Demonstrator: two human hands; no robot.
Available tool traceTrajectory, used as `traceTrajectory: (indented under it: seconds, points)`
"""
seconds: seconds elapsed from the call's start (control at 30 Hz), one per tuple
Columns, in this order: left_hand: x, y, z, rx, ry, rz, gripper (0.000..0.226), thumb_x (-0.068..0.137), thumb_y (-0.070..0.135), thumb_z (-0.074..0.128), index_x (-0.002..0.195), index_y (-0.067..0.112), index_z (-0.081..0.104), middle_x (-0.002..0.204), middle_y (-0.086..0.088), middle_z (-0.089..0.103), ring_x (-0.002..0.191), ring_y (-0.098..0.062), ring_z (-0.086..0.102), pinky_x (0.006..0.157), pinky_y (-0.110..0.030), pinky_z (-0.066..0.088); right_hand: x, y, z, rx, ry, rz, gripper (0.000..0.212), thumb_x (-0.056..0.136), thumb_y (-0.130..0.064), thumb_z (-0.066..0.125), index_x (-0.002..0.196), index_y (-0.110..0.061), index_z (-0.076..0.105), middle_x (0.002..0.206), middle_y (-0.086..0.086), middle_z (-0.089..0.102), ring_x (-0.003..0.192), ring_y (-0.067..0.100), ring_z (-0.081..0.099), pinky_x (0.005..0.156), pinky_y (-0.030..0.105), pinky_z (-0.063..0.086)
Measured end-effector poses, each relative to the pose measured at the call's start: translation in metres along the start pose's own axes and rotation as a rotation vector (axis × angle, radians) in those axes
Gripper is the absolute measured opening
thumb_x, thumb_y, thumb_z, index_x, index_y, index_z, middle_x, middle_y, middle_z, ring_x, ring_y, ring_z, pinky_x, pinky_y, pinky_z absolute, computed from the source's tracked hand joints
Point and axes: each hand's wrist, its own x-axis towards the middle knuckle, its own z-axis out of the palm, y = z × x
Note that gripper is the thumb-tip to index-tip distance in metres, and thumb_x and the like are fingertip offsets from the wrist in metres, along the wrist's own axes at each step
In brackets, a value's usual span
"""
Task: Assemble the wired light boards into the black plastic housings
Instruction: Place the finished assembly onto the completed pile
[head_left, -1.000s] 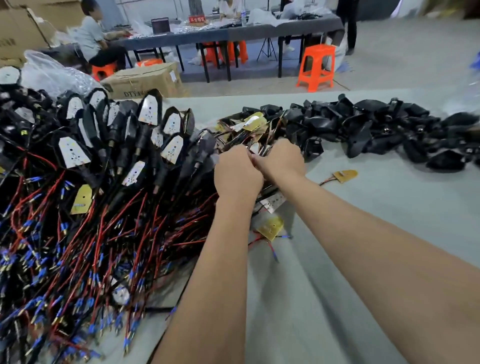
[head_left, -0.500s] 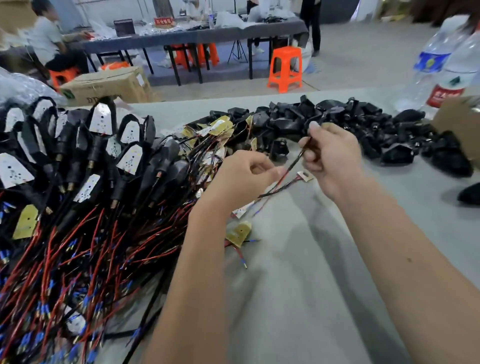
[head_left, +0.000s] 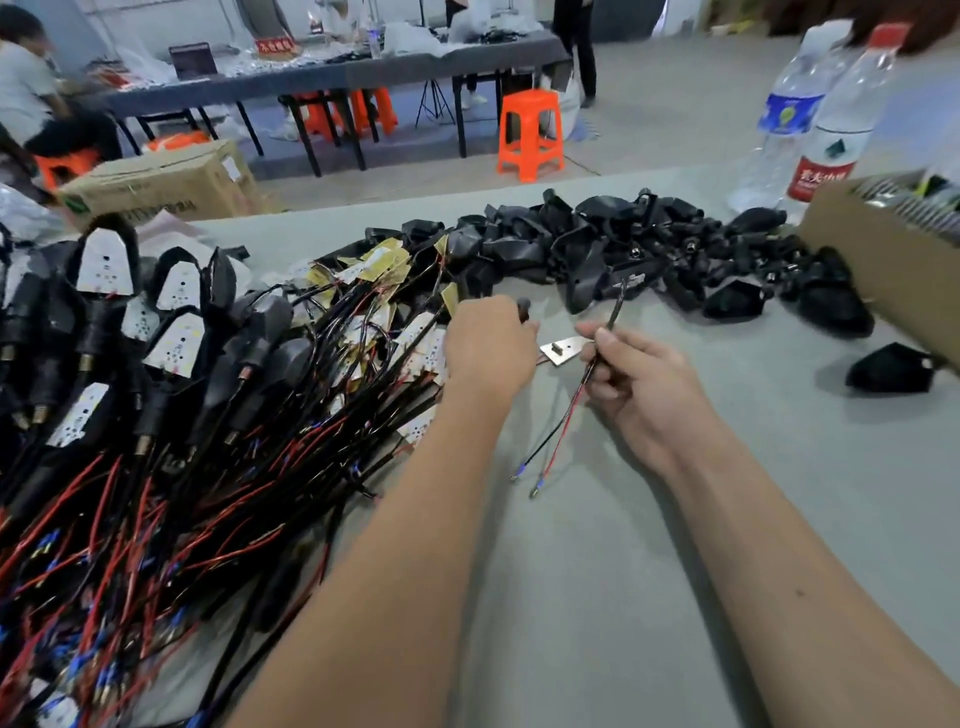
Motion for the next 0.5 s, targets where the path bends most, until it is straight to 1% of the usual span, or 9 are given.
traceTrajectory:
  seconds: [0.03,0.1,0.2,0.27,0.3,0.37,0.4,0.43,0.5]
  points:
    - [-0.001,0.002,-0.001,-0.036,0.035,-0.039,0.033,0.095,0.042,0.065,0.093,0.010,0.071,0.081,-0.009,0.064,0.090,-0.031,0.063,0.068,-0.034,0.043,-0.001,-0.001,-0.001,0.017,0.001,0.003,0.020,0.106,-0.013,0.051,0.103,-0.006,0.069,0.076,0.007,0.068,0.057,0.010,0.049,0.045,0.018,0.035]
    - [-0.004,0.005,-0.002,-0.076,0.043,-0.071,0.034,0.086,0.042,0.075,0.092,0.010,0.067,0.080,-0.006,0.060,0.086,-0.030,0.061,0.067,-0.033,0.040,-0.001,-0.003,-0.001,-0.022,0.005,-0.017,0.023,0.110,-0.024,0.044,0.099,-0.014,0.061,0.076,0.010,0.072,0.050,0.013,0.050,0.041,0.020,0.031]
    - [-0.005,0.006,-0.008,-0.098,0.011,0.008,0.041,0.080,0.033,0.083,0.105,0.016,0.055,0.106,-0.009,0.059,0.093,-0.032,0.058,0.073,-0.037,0.042,0.000,-0.002,0.001,-0.117,0.039,-0.048,0.028,0.113,-0.030,0.037,0.097,-0.016,0.055,0.064,0.009,0.066,0.037,0.013,0.038,0.036,0.019,0.023]
    - [-0.004,0.007,-0.011,0.000,-0.093,0.105,0.048,0.085,0.030,0.079,0.126,0.023,0.056,0.124,-0.010,0.058,0.109,-0.033,0.060,0.085,-0.040,0.046,-0.001,-0.001,0.002,-0.149,0.047,-0.037,0.022,0.111,-0.028,0.045,0.100,-0.013,0.057,0.062,0.006,0.063,0.040,0.012,0.038,0.037,0.019,0.024]
    - [-0.004,0.007,-0.012,0.046,-0.149,0.147,0.045,0.089,0.031,0.075,0.130,0.023,0.059,0.127,-0.010,0.061,0.116,-0.033,0.059,0.091,-0.040,0.047,-0.002,-0.001,0.002,-0.153,0.036,-0.026,0.015,0.108,-0.022,0.051,0.102,-0.011,0.058,0.063,0.005,0.063,0.043,0.012,0.041,0.039,0.019,0.025]
    - [-0.005,0.007,-0.014,0.075,-0.217,0.197,0.028,0.094,0.034,0.071,0.117,0.019,0.070,0.118,-0.010,0.069,0.116,-0.030,0.061,0.092,-0.036,0.048,-0.006,-0.001,0.002,-0.122,-0.017,-0.014,0.005,0.103,-0.007,0.056,0.103,-0.006,0.060,0.067,0.004,0.066,0.049,0.011,0.045,0.040,0.017,0.030]
    - [-0.006,0.007,-0.016,0.070,-0.230,0.205,0.024,0.094,0.036,0.071,0.109,0.017,0.074,0.111,-0.010,0.072,0.111,-0.030,0.063,0.090,-0.035,0.049,-0.007,-0.001,0.003,-0.103,-0.042,-0.009,0.007,0.103,-0.003,0.054,0.101,-0.004,0.061,0.071,0.005,0.068,0.050,0.011,0.048,0.041,0.016,0.033]
    - [-0.007,0.005,-0.018,0.060,-0.231,0.201,0.022,0.094,0.036,0.072,0.104,0.016,0.075,0.107,-0.009,0.072,0.108,-0.029,0.064,0.088,-0.035,0.050,-0.009,-0.002,0.004,-0.095,-0.062,-0.003,0.010,0.104,-0.004,0.052,0.100,-0.004,0.062,0.075,0.008,0.070,0.051,0.012,0.051,0.041,0.017,0.036]
    - [-0.011,0.002,-0.025,0.026,-0.214,0.175,0.019,0.094,0.031,0.073,0.103,0.014,0.075,0.105,-0.010,0.072,0.106,-0.028,0.064,0.085,-0.035,0.049,-0.012,-0.003,0.008,-0.111,-0.086,0.014,0.016,0.109,-0.015,0.048,0.100,-0.009,0.060,0.083,0.013,0.073,0.051,0.016,0.060,0.041,0.020,0.041]
